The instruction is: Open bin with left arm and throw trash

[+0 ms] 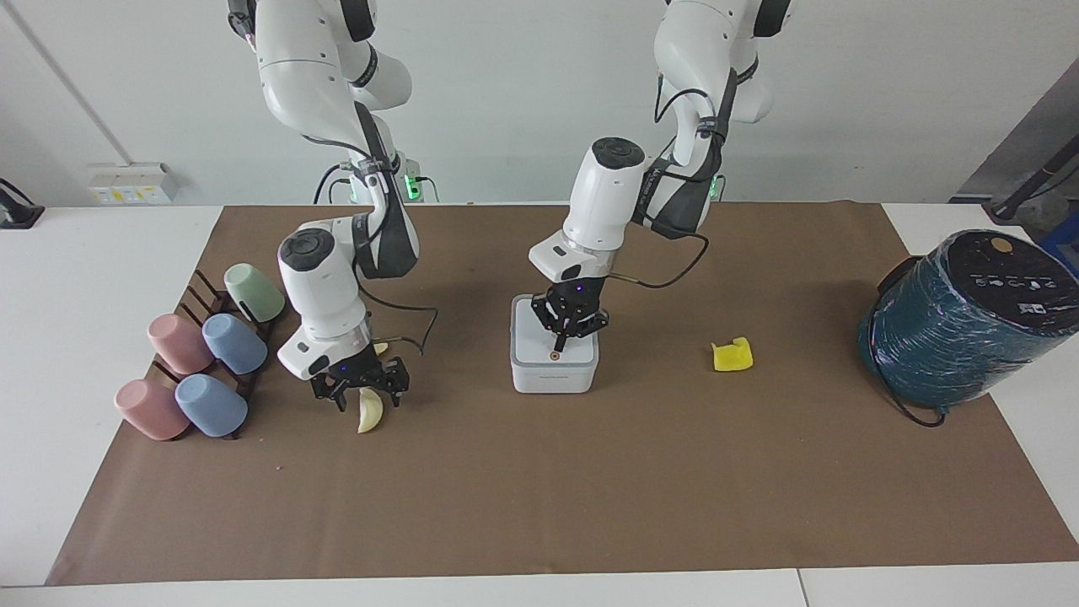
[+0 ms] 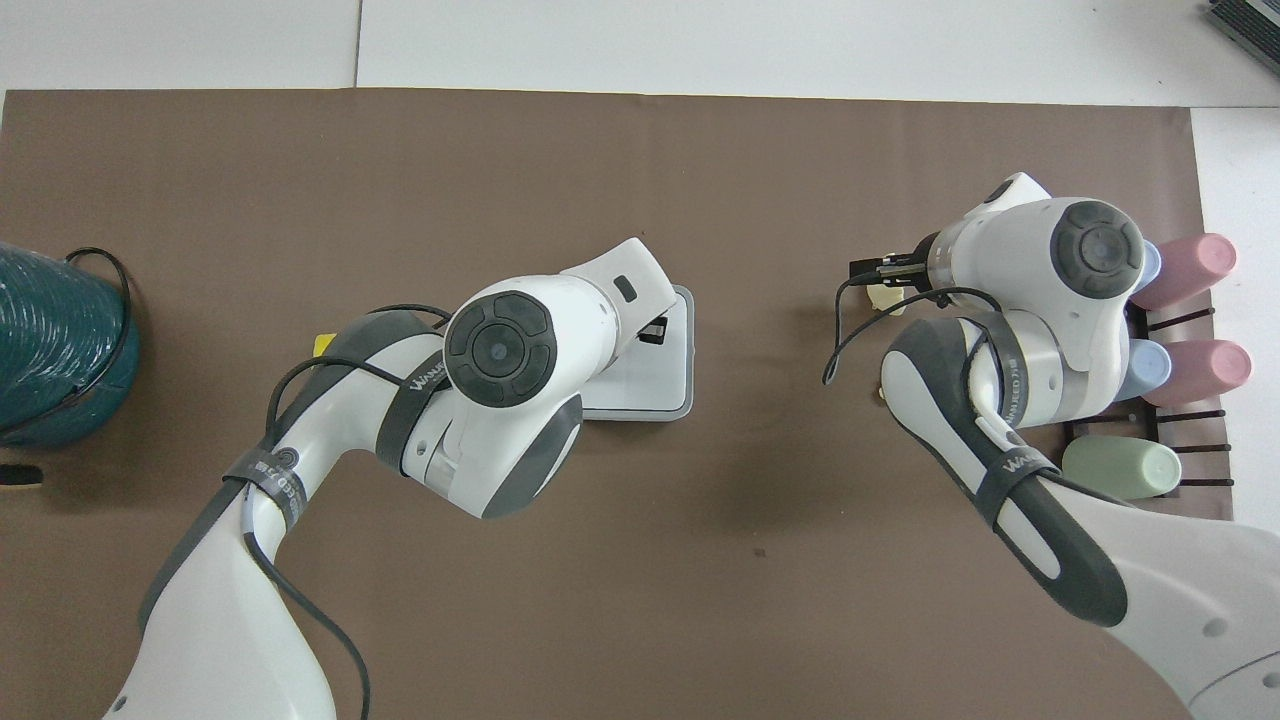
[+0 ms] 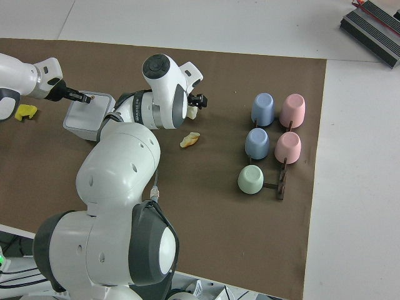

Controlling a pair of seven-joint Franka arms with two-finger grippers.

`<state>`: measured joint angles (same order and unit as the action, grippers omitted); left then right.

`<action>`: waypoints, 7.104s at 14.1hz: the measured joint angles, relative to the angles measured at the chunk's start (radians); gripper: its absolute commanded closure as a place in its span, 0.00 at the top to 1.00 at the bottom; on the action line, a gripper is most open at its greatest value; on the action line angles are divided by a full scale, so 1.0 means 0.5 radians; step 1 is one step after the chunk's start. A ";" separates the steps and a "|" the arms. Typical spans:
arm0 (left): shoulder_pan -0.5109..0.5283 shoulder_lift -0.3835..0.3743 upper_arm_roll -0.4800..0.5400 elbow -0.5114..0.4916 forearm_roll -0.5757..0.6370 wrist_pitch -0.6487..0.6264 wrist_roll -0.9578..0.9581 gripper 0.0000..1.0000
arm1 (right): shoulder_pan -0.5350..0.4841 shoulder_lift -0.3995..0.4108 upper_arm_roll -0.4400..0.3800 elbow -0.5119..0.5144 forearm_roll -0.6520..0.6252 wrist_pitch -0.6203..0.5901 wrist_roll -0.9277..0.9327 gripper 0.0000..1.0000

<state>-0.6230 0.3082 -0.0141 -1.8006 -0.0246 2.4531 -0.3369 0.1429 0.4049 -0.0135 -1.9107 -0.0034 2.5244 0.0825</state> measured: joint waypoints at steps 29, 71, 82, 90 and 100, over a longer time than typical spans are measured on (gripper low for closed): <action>0.740 -0.643 0.048 -0.645 0.001 -0.406 0.502 1.00 | 0.521 -0.156 0.377 0.522 0.128 -0.528 1.522 0.00; 0.040 -0.161 -0.012 -0.013 -0.341 -0.209 0.043 1.00 | -0.447 -0.543 0.353 -0.731 -0.093 -0.148 0.519 0.57; 0.262 -0.241 0.058 -0.065 -0.192 -0.560 0.070 1.00 | -0.446 -0.516 0.364 -0.722 -0.088 -0.057 0.613 0.00; 0.610 -0.507 0.065 -0.302 0.053 -0.630 0.360 1.00 | -0.310 -0.573 0.458 -0.155 -0.078 -0.742 1.007 0.00; 0.927 -0.663 0.069 0.342 0.065 -1.382 0.753 1.00 | 0.243 -0.240 0.509 0.465 0.351 -0.655 2.173 0.00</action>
<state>-0.1594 -0.0231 0.0205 -1.6298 0.0080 1.7621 0.0398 0.2643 0.2849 0.2410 -1.6781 0.1723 2.1968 1.1688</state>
